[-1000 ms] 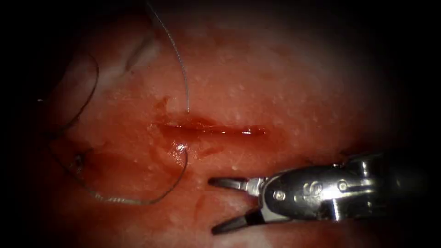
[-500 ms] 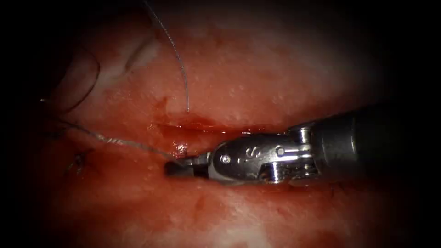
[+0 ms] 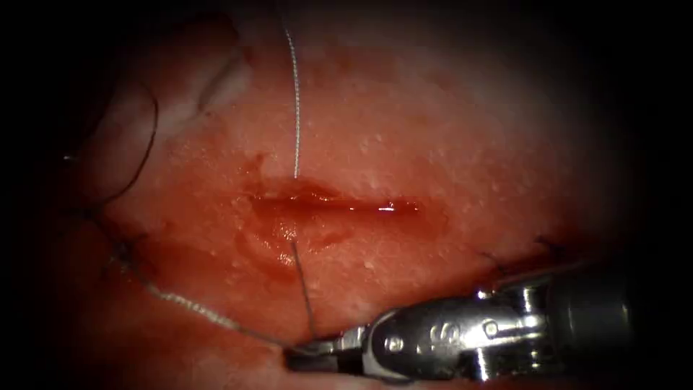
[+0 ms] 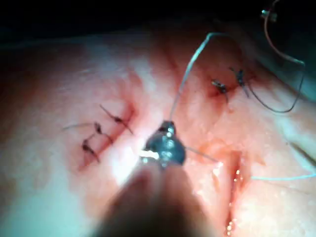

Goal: Wound Closure
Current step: Pull the suture through the cut with the right tool.

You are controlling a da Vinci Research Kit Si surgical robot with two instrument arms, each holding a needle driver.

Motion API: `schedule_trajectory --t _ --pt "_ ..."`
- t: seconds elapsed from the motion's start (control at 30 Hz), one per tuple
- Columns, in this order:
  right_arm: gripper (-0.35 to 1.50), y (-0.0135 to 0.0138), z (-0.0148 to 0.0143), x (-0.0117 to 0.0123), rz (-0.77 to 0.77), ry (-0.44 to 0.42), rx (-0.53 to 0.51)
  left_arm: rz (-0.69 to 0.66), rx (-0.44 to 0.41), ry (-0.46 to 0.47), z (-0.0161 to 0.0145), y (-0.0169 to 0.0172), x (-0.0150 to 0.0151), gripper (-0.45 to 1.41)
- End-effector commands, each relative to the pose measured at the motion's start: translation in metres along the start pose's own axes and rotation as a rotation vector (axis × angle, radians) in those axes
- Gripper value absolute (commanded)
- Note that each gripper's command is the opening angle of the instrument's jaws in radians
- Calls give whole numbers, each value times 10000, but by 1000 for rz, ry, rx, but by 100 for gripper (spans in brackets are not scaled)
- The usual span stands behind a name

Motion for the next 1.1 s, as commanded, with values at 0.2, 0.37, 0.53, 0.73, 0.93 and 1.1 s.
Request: schedule_trajectory --t 0.2,0.37,0.53,0.73,0.93,1.1 --pt "-35 -18 8 21 -1 13 18 1 -1 -2 7 -2 -5 -45" --pt "110 -10 2 22 15 43 -52 2 -2 -2 7 -1 -6 -45" --pt "142 19 -35 10 -89 22 -174 2 -5 -11 6 -1 -6 -45" --pt "143 62 -43 -21 -123 -15 -220 3 -5 -11 6 -2 -7 -45" --pt "145 111 -4 -48 -133 -18 -224 0 -4 -18 8 -1 -10 -45" --pt "118 113 23 -56 -159 10 -154 0 -3 -19 8 -1 -10 -45"
